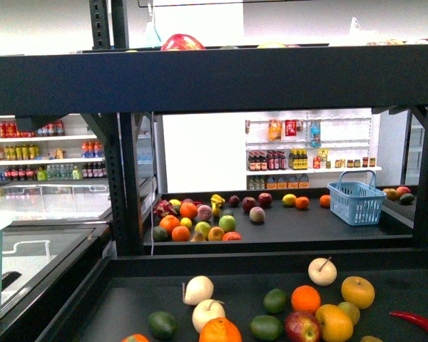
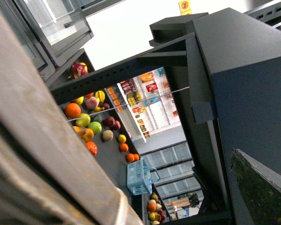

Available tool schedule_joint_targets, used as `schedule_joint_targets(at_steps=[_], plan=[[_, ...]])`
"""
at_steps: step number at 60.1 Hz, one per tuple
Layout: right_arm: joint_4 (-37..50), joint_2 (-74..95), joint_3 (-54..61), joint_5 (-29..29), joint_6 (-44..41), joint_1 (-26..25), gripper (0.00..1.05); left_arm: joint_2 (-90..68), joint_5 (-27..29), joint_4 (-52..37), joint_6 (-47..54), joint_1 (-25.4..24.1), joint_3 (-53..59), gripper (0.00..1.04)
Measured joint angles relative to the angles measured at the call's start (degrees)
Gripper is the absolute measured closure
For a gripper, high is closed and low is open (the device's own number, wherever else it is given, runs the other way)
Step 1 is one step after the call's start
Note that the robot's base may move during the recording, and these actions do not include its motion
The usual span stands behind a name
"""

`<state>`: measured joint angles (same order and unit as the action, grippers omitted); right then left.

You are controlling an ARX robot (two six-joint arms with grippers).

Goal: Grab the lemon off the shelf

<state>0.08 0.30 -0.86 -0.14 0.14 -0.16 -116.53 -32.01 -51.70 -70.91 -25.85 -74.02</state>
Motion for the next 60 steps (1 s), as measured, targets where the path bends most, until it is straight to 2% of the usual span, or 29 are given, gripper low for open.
schedule_joint_targets(at_steps=[11, 26, 60], plan=[[0.0, 0.0, 0.0, 0.02, 0.0, 0.0, 0.07, 5.46, 1.33, 13.84, 7.67, 1.14, -0.02, 0.08], [0.0, 0.0, 0.0, 0.0, 0.0, 0.0, 0.07, 10.45, 3.69, 23.02, 14.36, 1.49, 0.0, 0.08], [0.0, 0.0, 0.0, 0.02, 0.0, 0.0, 0.07, 9.35, 6.34, 20.92, 16.46, 4.48, 2.91, 0.08]])
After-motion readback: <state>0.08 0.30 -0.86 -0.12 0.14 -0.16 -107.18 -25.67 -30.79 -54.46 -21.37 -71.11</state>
